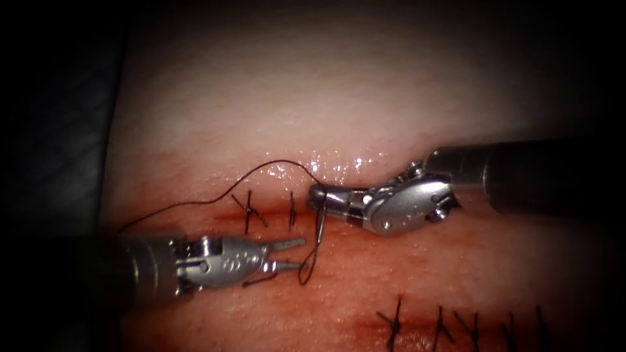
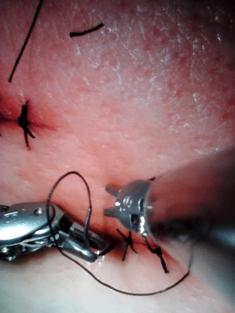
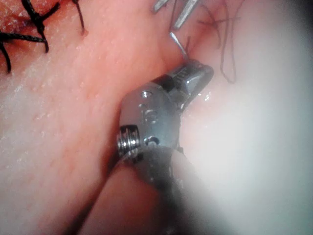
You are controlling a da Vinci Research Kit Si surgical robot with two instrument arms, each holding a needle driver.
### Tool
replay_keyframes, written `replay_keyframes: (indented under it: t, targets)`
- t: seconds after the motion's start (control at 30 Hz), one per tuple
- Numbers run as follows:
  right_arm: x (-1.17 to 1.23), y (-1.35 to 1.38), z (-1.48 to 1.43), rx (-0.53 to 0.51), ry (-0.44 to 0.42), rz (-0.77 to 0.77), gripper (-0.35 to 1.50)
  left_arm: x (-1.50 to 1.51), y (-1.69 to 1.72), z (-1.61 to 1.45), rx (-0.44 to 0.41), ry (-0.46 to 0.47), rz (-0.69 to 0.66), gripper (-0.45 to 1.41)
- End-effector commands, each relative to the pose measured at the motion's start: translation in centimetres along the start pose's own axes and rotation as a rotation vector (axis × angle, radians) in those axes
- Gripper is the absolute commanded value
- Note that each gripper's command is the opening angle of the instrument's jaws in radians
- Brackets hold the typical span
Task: Wound Closure
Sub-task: With the right end-effector, throw the needle through the top of the incision.
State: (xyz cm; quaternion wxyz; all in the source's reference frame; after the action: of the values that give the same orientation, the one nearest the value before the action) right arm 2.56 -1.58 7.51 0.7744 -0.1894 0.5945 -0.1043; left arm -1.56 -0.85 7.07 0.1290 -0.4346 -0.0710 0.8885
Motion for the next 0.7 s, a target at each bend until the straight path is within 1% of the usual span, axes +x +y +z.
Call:
replay_keyframes:
  t: [0.03,0.13,0.3,0.43,0.6,0.63,0.7]
  targets:
    - [-0.06,-0.05,0.07,0.005,-0.003,0.011,-0.35,-0.01,-0.01,0.08,-0.001,0.001,-0.001,0.02]
    - [-0.11,-0.08,0.06,0.023,-0.012,0.028,-0.35,-0.02,-0.02,0.08,-0.002,0.001,-0.001,0.02]
    - [-0.18,-0.21,0.07,0.068,-0.028,0.060,-0.35,-0.03,-0.03,0.07,-0.002,0.002,-0.006,0.02]
    - [-0.24,-0.25,0.04,0.092,-0.072,0.103,-0.35,-0.03,-0.03,0.08,-0.002,0.001,-0.006,0.02]
    - [-0.35,-0.22,-0.06,0.112,-0.149,0.155,-0.35,-0.03,-0.03,0.08,-0.001,0.001,-0.013,0.02]
    - [-0.38,-0.22,-0.07,0.130,-0.173,0.173,-0.35,-0.03,-0.03,0.08,-0.001,0.001,-0.013,0.02]
    - [-0.42,-0.21,-0.08,0.135,-0.183,0.192,-0.35,-0.03,-0.03,0.08,-0.001,0.001,-0.013,0.02]
